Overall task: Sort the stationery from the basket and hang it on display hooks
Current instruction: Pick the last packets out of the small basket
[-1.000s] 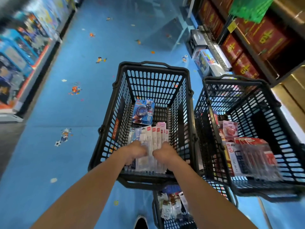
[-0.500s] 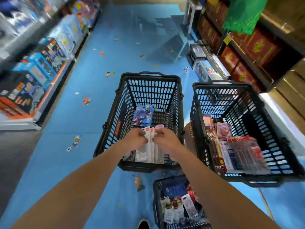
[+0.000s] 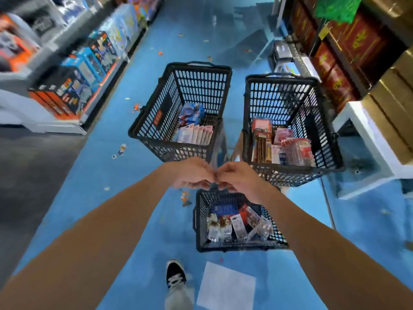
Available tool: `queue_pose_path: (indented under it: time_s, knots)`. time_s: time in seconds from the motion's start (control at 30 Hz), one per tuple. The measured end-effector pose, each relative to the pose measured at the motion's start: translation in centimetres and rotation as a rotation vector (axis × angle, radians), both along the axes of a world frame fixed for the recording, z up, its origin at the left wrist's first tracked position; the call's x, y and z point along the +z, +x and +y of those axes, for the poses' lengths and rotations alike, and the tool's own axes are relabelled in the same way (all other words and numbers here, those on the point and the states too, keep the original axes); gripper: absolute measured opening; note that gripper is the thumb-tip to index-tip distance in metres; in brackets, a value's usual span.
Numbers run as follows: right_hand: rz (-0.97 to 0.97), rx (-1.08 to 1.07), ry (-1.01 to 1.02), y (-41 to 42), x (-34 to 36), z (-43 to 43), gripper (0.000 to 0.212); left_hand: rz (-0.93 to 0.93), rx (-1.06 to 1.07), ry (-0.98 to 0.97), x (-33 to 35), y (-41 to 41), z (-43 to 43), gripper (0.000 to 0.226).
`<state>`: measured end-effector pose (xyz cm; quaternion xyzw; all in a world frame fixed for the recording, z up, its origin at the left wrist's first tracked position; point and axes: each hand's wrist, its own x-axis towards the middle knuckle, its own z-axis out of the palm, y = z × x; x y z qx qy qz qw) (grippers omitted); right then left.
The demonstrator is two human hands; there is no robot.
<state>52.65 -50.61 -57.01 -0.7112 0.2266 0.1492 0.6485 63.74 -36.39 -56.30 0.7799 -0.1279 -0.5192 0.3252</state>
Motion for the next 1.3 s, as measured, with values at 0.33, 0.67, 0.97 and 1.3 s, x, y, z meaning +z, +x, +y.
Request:
queue_pose_path:
  time_s: [0.33,0.67,0.97,1.3]
  knots:
    - [0.333,0.059,-0.38,-7.8,-19.8,-1.6,0.019,-0.099,-0.09,0.176,-20.8,-7.7,-0.8,0.014]
    - [0.435,0.34,-0.628,-8.1,-45.5,-2.6,0.026,-0.383,-0.18,0.27,-47.1,-8.3,-3.8,0.015]
    - [0.373,0.419,-0.818,-2.4,-63.2,-8.3,0.02,-0.726,-0.34,0.318,-66.9,-2.7,-7.4,0.051]
    - [0.359,0.578,-0.873,3.1,-69.7,-11.5,0.06,-0.735,-0.559,0.324,-72.8,1.8,-8.7,0.032]
